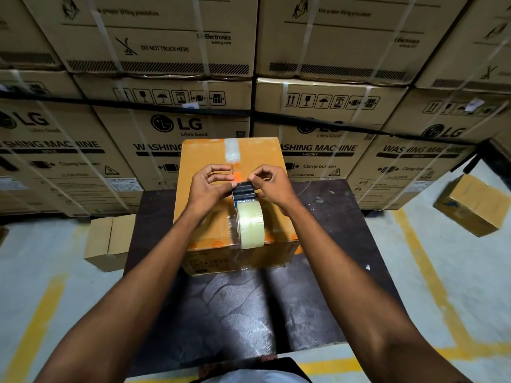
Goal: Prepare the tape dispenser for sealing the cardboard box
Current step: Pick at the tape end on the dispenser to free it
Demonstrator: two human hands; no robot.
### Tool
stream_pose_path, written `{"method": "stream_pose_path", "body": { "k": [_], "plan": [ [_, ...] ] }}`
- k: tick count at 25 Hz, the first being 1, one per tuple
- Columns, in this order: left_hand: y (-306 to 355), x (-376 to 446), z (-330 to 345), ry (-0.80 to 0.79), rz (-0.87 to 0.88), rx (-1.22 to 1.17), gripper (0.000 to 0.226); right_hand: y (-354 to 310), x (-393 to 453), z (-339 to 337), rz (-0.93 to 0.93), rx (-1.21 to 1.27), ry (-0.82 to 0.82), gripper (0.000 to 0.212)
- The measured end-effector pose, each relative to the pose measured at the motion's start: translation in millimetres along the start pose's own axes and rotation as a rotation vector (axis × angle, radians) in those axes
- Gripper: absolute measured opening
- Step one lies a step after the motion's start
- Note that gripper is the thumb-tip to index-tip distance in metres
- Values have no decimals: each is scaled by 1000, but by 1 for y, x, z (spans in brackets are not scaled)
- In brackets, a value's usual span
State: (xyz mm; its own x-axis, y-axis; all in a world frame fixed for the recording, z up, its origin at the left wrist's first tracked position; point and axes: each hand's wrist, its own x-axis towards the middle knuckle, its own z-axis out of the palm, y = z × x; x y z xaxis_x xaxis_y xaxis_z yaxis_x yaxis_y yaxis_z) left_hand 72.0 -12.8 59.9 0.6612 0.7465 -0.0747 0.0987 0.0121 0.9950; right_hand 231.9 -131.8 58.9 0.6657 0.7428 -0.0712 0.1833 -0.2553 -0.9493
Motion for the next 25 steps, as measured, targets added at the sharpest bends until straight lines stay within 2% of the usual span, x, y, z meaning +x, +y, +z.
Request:
{"method": "stream_pose_path", "body": {
  "k": [3,6,11,15,18,20,22,25],
  "plan": [
    [-17,-38,4,139,-77,-155,38,-1,1,-5,15,28,-26,13],
    [-32,-81,16,147,-87,-245,33,1,2,-7,36,44,-31,17],
    [-33,-104,31,23,21,-179,49,1,3,-10,95,99,-60,16],
    [-31,-103,33,-85,34,-145,44,1,6,-12,130,116,-77,14],
    [-27,-98,28,-147,18,-142,40,-1,11,-14,171,128,-156,29],
    [-26,-95,26,-183,7,-157,39,-5,16,-14,134,54,-223,39],
    [-26,-92,25,-205,6,-181,37,-7,20,-10,59,-40,-268,35],
    [-22,-88,29,-157,-22,-196,32,-6,26,-2,13,-84,-269,21]
  ]
}}
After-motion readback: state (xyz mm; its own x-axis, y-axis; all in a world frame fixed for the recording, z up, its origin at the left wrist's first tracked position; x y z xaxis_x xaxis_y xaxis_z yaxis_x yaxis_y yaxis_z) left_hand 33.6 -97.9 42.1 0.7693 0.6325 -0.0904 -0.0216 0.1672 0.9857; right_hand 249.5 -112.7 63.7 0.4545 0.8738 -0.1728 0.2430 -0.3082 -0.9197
